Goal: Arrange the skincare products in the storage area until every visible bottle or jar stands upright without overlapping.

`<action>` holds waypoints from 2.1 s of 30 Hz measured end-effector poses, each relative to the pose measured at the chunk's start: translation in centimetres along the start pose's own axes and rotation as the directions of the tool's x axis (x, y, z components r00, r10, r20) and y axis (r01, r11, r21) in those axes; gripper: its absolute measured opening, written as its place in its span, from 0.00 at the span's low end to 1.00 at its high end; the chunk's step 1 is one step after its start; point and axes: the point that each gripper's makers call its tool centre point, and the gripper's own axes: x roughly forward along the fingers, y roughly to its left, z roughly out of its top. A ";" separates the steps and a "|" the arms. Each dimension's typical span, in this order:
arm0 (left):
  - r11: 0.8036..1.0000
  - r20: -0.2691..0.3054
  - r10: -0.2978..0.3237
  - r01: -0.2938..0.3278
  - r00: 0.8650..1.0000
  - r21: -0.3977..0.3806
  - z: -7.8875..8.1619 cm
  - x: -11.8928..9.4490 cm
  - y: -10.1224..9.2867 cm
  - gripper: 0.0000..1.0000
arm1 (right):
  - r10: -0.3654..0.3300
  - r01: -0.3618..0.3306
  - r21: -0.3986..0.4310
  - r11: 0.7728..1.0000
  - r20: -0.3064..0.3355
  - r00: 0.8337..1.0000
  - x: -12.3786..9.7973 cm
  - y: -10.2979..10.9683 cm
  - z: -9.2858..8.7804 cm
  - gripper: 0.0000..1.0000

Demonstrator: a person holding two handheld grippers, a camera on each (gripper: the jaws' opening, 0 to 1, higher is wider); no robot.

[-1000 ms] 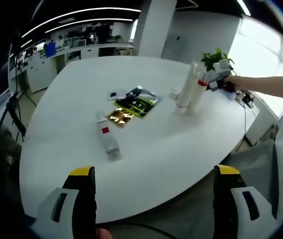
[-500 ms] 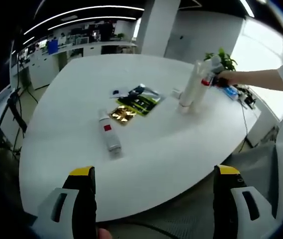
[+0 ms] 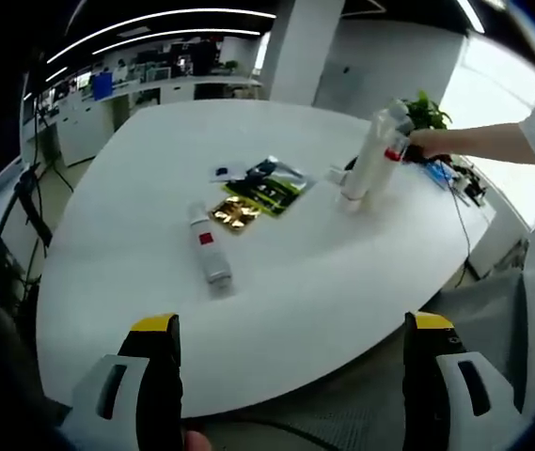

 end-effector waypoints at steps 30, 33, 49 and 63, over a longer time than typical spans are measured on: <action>1.000 -0.008 -0.007 0.007 1.000 -0.006 -0.2 0.4 -0.2 0.96 | -0.118 0.125 0.025 0.992 -0.179 0.977 -0.2 -2.5 -1.4 0.20; 1.000 -0.007 -0.006 0.006 1.000 -0.006 -0.2 0.4 -0.1 0.96 | -0.122 0.130 0.039 0.991 -0.170 0.978 -0.2 -2.5 -1.4 0.20; 1.000 -0.004 -0.011 0.011 1.000 -0.007 -0.2 0.4 0.0 0.96 | -0.181 0.194 0.139 0.971 -0.101 0.978 -0.6 -3.8 -1.3 0.19; 1.000 0.009 -0.020 0.021 1.000 -0.023 0.1 0.3 -0.5 0.95 | -0.219 0.199 0.312 0.929 0.028 0.975 -2.7 -4.5 -0.6 0.19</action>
